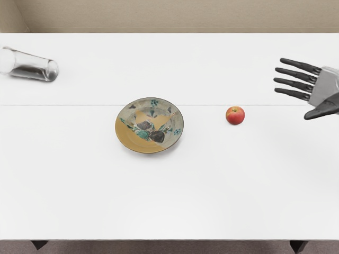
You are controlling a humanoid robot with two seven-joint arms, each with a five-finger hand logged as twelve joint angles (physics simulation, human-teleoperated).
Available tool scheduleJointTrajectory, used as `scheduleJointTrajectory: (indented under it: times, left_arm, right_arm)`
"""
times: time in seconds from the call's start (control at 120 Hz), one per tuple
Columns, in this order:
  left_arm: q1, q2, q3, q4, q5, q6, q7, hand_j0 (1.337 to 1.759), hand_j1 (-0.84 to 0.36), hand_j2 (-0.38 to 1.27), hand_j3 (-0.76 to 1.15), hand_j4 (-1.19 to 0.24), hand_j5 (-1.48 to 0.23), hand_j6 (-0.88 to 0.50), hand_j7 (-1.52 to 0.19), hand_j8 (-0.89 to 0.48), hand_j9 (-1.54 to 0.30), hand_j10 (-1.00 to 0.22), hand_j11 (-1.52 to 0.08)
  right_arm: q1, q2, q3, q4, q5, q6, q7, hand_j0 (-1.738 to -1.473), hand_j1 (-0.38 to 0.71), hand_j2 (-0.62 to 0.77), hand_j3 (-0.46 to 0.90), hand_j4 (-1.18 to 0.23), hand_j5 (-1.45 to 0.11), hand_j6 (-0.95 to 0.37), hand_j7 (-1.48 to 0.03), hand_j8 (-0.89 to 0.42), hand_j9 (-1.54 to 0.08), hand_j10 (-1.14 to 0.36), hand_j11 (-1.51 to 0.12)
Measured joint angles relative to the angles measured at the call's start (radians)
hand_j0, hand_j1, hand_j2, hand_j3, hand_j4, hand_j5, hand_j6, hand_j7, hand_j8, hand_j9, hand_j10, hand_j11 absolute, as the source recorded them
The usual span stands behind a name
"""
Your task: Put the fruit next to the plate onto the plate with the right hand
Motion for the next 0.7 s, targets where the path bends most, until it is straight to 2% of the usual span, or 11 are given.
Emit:
scheduleJointTrajectory:
  times: [0.108, 0.167, 0.283, 0.4, 0.508, 0.592, 0.7]
  left_arm:
    - [0.000, 0.000, 0.000, 0.000, 0.000, 0.000, 0.000, 1.658, 0.34, 0.00, 0.00, -0.01, -0.01, -0.01, -0.01, -0.01, -0.01, -0.01, -0.01]
    - [0.000, 0.000, 0.000, 0.000, 0.000, 0.000, 0.000, 1.658, 0.34, 0.00, 0.00, -0.01, -0.01, -0.01, -0.01, -0.01, -0.01, -0.01, -0.01]
    - [0.000, 0.000, 0.000, 0.000, 0.000, 0.000, 0.000, 1.658, 0.34, 0.00, 0.00, -0.01, -0.01, -0.01, -0.01, -0.01, -0.01, -0.01, -0.01]
    - [0.000, 0.000, 0.000, 0.000, 0.000, 0.000, 0.000, 1.658, 0.34, 0.00, 0.00, -0.01, -0.01, -0.01, -0.01, -0.01, -0.01, -0.01, -0.01]
    - [0.000, 0.000, 0.000, 0.000, 0.000, 0.000, 0.000, 1.658, 0.34, 0.00, 0.00, -0.01, -0.01, -0.01, -0.01, -0.01, -0.01, -0.01, -0.01]
    - [0.000, 0.000, 0.000, 0.000, 0.000, 0.000, 0.000, 1.658, 0.34, 0.00, 0.00, -0.01, -0.01, -0.01, -0.01, -0.01, -0.01, -0.01, -0.01]
    - [0.000, 0.000, 0.000, 0.000, 0.000, 0.000, 0.000, 1.658, 0.34, 0.00, 0.00, -0.01, -0.01, -0.01, -0.01, -0.01, -0.01, -0.01, -0.01]
  right_arm:
    - [-0.004, 0.007, 0.000, -0.002, 0.006, 0.015, 0.000, -1.658, -0.31, 0.00, 0.00, -0.03, -0.04, -0.03, -0.04, -0.03, -0.04, -0.03, -0.04]
    - [0.033, 0.005, -0.035, 0.004, -0.022, 0.018, 0.000, -1.658, -0.32, 0.00, 0.00, -0.03, -0.04, -0.03, -0.04, -0.03, -0.04, -0.03, -0.04]
    - [0.176, 0.008, -0.198, 0.081, -0.326, -0.087, 0.000, -1.658, -0.31, 0.00, 0.00, -0.03, -0.04, -0.03, -0.04, -0.03, -0.04, -0.03, -0.04]
    - [0.347, 0.013, -0.489, 0.154, -0.676, -0.360, 0.000, -1.658, -0.31, 0.00, 0.00, -0.03, -0.04, -0.03, -0.04, -0.03, -0.04, -0.03, -0.04]
    - [0.434, 0.040, -0.678, 0.188, -0.896, -0.603, 0.000, -1.658, -0.31, 0.00, 0.00, -0.03, -0.04, -0.03, -0.04, -0.03, -0.04, -0.03, -0.04]
    - [0.512, 0.083, -0.811, 0.177, -0.994, -0.694, 0.000, -1.658, -0.31, 0.00, 0.00, -0.03, -0.04, -0.03, -0.04, -0.03, -0.04, -0.03, -0.04]
    - [0.586, 0.198, -0.947, 0.083, -1.045, -0.743, 0.000, -1.658, -0.31, 0.00, 0.00, -0.03, -0.04, -0.04, -0.04, -0.03, -0.04, -0.03, -0.04]
